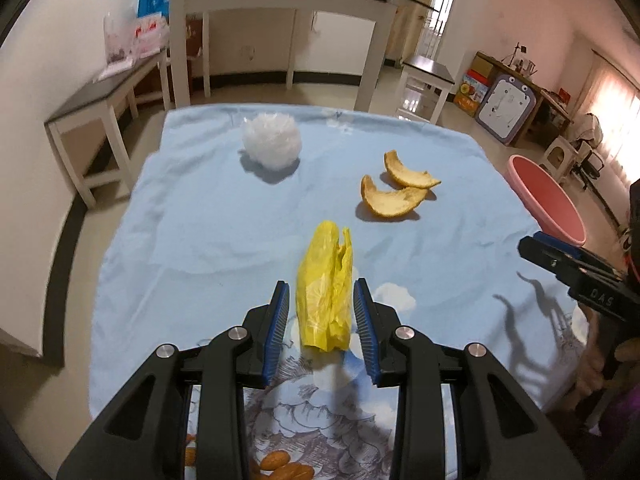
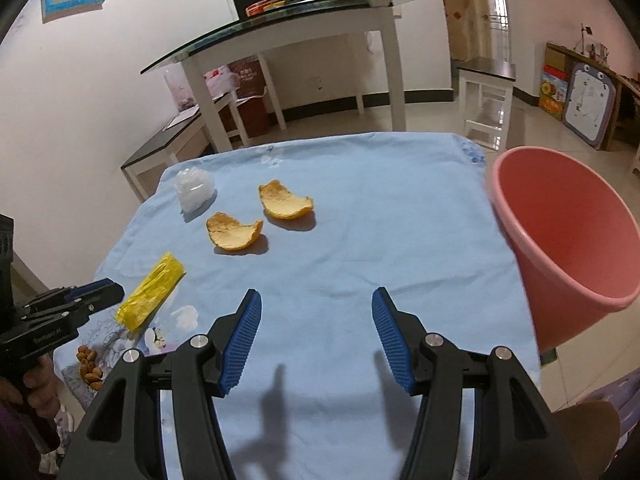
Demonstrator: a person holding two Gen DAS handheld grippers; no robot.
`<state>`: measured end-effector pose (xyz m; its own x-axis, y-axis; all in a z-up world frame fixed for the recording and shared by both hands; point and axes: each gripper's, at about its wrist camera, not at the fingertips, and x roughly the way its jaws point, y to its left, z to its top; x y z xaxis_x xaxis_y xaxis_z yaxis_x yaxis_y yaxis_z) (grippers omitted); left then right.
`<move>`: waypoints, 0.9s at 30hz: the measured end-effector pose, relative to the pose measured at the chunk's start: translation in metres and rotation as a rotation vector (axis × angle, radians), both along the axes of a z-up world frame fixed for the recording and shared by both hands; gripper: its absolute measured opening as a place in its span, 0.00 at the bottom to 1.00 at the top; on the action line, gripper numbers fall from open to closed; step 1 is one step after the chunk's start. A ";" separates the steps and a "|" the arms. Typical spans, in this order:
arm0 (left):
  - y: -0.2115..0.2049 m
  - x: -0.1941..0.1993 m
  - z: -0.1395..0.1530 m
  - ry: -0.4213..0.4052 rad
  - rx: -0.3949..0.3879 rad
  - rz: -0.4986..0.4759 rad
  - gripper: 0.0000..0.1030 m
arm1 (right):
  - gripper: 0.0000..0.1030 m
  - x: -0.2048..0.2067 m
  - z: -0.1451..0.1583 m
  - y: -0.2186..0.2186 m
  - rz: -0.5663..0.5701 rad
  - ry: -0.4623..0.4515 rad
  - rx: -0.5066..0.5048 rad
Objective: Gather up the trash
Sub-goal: 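Grasp the yellow wrapper with the left gripper while the right grasps an orange peel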
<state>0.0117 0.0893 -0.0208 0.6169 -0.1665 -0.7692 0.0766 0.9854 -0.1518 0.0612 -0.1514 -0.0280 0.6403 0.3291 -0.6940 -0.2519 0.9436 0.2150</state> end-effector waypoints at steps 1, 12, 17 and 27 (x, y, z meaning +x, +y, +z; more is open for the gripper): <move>-0.002 0.002 -0.001 0.003 0.006 0.000 0.32 | 0.55 0.002 0.000 0.003 0.005 0.004 0.003; -0.008 0.016 -0.026 0.058 0.075 -0.028 0.32 | 0.55 0.027 -0.005 0.035 0.077 0.041 -0.007; 0.001 0.014 -0.023 0.027 0.039 -0.010 0.17 | 0.55 0.051 -0.010 0.049 0.101 0.084 0.021; 0.012 0.015 -0.015 0.005 -0.002 0.017 0.13 | 0.39 0.097 -0.027 0.076 0.087 0.150 0.015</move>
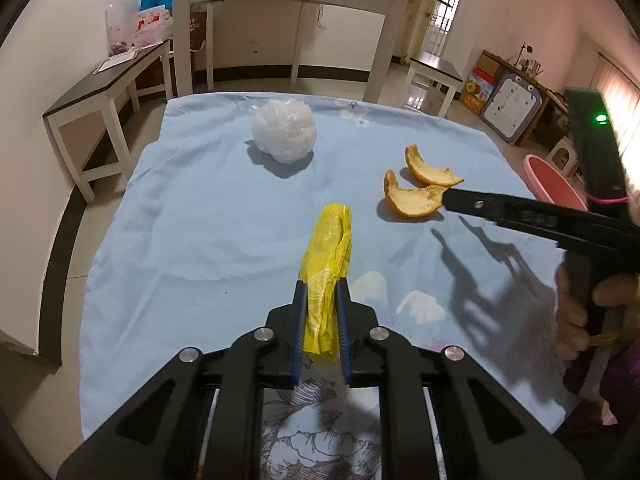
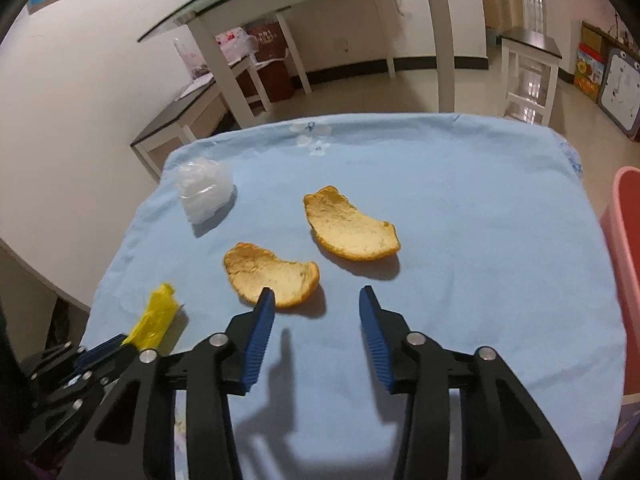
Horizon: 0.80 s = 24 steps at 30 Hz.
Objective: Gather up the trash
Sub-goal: 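Grasp the yellow wrapper with the left gripper while the right grasps an orange peel, then carry the yellow wrapper and orange peel over the pink bucket with both grippers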
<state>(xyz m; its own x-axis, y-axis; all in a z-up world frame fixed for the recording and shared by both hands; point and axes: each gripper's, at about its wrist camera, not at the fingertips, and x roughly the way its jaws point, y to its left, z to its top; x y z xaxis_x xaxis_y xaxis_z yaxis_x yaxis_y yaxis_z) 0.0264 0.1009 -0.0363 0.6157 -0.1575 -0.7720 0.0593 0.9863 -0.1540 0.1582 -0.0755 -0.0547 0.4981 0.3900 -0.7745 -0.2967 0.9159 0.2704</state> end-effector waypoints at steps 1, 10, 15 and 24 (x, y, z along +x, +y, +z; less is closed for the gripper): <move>0.001 0.000 0.000 -0.001 -0.005 0.003 0.13 | 0.35 0.004 -0.003 0.002 -0.003 0.010 0.000; 0.002 0.002 0.005 -0.010 -0.011 0.022 0.13 | 0.05 0.006 -0.010 0.011 0.013 0.020 0.025; -0.007 0.001 0.012 -0.031 -0.010 0.020 0.13 | 0.05 -0.011 0.001 -0.006 0.001 -0.006 0.041; -0.040 0.007 0.025 -0.064 -0.012 0.009 0.13 | 0.05 -0.043 0.022 -0.051 -0.071 -0.067 0.052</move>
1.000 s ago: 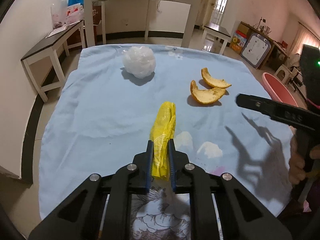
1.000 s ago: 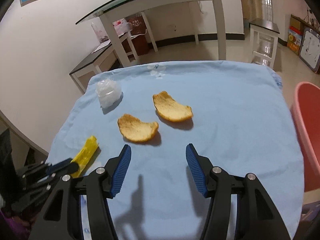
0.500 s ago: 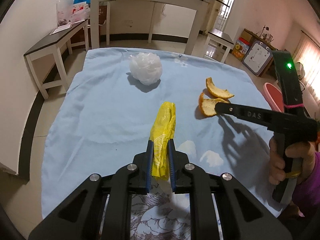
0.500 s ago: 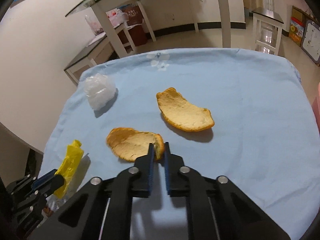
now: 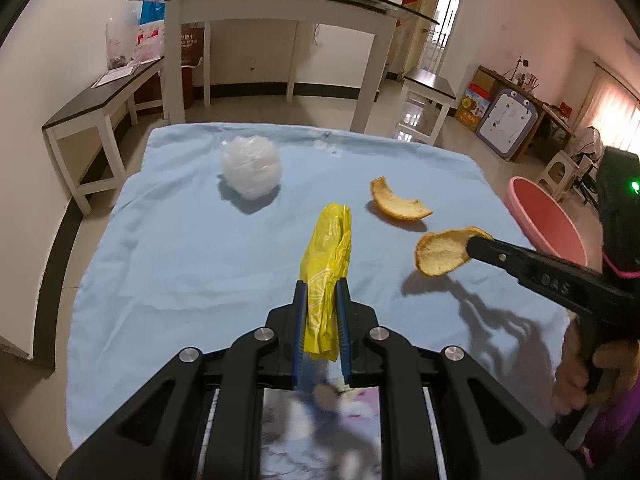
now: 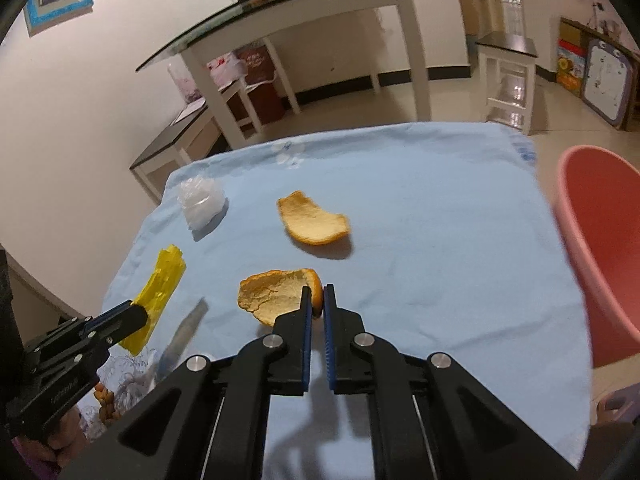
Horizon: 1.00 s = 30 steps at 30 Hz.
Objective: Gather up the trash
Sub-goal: 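Carry the yellow wrapper and orange peel over the pink bucket with both grippers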
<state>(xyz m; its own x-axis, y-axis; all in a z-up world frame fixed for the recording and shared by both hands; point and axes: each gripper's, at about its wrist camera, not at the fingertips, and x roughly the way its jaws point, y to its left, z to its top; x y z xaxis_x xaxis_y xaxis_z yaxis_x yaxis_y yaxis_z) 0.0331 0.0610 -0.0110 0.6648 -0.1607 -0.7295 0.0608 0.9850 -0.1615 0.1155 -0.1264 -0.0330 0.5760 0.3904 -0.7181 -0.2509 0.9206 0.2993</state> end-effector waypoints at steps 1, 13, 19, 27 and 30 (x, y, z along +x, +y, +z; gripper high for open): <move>-0.003 0.001 0.001 -0.001 -0.003 -0.001 0.13 | 0.05 -0.003 0.002 -0.006 -0.009 -0.003 0.002; -0.075 0.017 0.008 -0.006 -0.001 -0.082 0.13 | 0.05 -0.027 0.024 -0.091 -0.190 -0.074 0.014; -0.120 0.028 0.011 -0.013 0.010 -0.152 0.13 | 0.05 -0.034 0.030 -0.128 -0.272 -0.106 -0.016; -0.185 0.046 0.014 -0.026 0.035 -0.244 0.14 | 0.05 -0.040 0.035 -0.182 -0.394 -0.122 -0.030; -0.210 0.052 0.014 -0.034 0.044 -0.281 0.14 | 0.05 -0.042 0.035 -0.202 -0.440 -0.124 -0.043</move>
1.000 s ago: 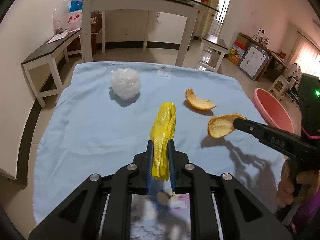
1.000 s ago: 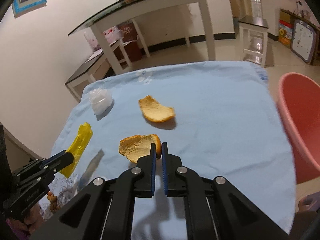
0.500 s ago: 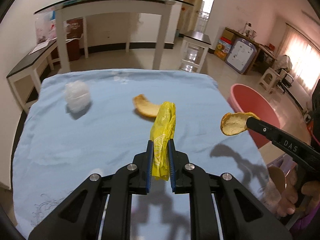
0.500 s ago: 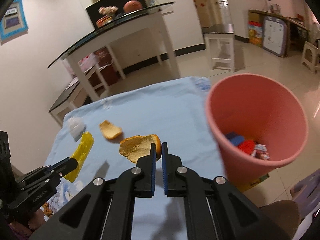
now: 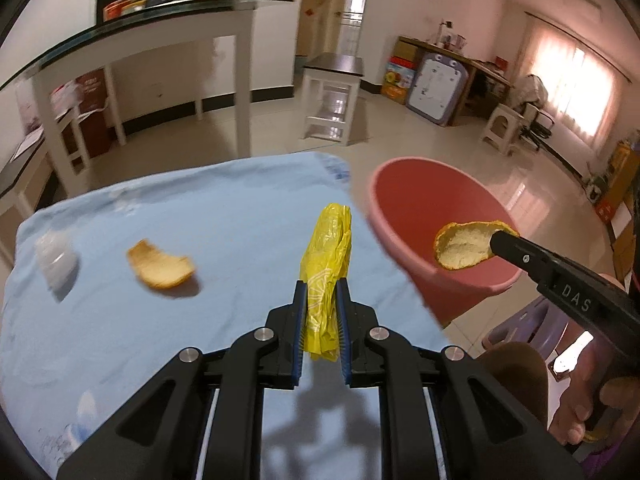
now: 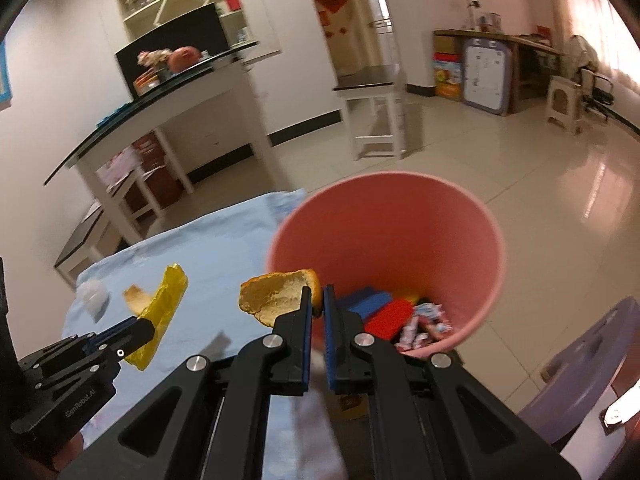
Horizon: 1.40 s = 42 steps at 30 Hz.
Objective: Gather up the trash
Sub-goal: 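Carry the yellow wrapper and orange peel over the pink bucket with both grippers, then open both grippers over the pink bucket to drop wrapper and peel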
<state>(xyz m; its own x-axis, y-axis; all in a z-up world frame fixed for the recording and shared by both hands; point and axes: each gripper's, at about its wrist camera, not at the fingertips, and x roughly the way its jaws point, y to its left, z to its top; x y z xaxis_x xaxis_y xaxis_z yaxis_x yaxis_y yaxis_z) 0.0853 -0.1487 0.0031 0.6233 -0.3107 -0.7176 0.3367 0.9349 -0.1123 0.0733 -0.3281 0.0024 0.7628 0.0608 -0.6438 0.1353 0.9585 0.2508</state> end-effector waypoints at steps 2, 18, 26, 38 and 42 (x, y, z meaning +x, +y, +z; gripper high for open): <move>-0.013 0.003 -0.001 0.000 0.002 -0.017 0.13 | 0.05 0.001 0.000 -0.011 -0.024 0.000 -0.004; -0.085 0.032 -0.017 0.040 0.041 -0.101 0.14 | 0.05 0.013 -0.015 -0.064 -0.135 0.030 -0.062; -0.107 0.042 -0.020 0.038 0.053 -0.139 0.14 | 0.05 0.022 -0.016 -0.070 -0.145 0.029 -0.120; -0.130 0.064 -0.035 0.086 0.061 -0.165 0.14 | 0.05 0.033 -0.028 -0.080 -0.162 0.054 -0.141; -0.138 0.068 -0.040 0.089 0.064 -0.174 0.14 | 0.05 0.035 -0.030 -0.083 -0.164 0.060 -0.140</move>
<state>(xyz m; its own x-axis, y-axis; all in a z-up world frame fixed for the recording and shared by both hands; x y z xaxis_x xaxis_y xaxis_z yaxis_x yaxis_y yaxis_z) 0.1532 -0.2862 -0.0371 0.4973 -0.3601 -0.7893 0.4850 0.8697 -0.0912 0.1087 -0.4108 -0.0281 0.7155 -0.1540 -0.6814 0.3023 0.9476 0.1033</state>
